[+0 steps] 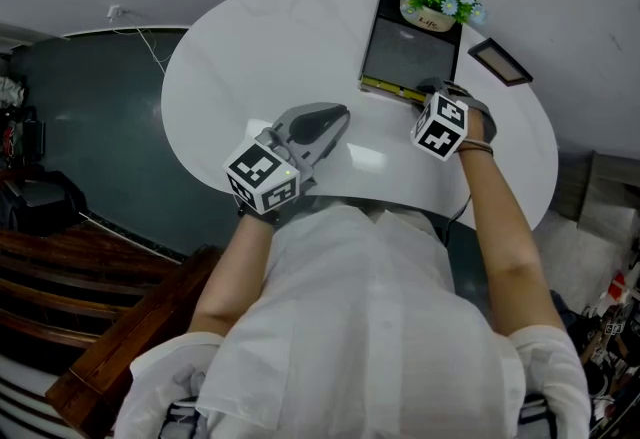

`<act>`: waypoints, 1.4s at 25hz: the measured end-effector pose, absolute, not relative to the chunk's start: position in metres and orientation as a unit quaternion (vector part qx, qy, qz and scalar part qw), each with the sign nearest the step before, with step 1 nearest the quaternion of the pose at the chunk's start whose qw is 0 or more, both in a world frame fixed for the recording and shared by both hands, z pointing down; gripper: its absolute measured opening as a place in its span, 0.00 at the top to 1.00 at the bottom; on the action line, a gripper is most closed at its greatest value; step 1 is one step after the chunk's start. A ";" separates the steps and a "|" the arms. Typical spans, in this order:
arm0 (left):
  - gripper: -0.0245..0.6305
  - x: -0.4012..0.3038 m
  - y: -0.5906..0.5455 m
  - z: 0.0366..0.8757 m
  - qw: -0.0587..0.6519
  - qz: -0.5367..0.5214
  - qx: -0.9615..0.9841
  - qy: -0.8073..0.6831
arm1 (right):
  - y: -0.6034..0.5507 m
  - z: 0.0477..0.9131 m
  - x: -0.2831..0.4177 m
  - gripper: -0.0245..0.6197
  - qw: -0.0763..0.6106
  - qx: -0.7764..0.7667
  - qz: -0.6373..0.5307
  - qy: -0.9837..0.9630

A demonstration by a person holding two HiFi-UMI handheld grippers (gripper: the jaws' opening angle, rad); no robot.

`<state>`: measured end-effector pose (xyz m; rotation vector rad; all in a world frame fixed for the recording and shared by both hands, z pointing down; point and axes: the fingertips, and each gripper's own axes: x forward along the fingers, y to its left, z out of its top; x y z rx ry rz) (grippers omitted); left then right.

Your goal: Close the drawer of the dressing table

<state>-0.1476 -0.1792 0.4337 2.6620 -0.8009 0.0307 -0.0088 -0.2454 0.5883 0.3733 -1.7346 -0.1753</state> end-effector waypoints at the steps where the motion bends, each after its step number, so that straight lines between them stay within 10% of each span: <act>1: 0.93 -0.148 -0.179 0.434 0.180 0.011 0.942 -0.284 | -0.247 0.588 -0.009 0.75 0.630 0.162 -0.080 -0.756; 35: 0.93 -0.149 -0.184 0.434 0.184 0.007 0.941 -0.284 | -0.258 0.585 -0.010 0.85 0.646 0.157 -0.081 -0.743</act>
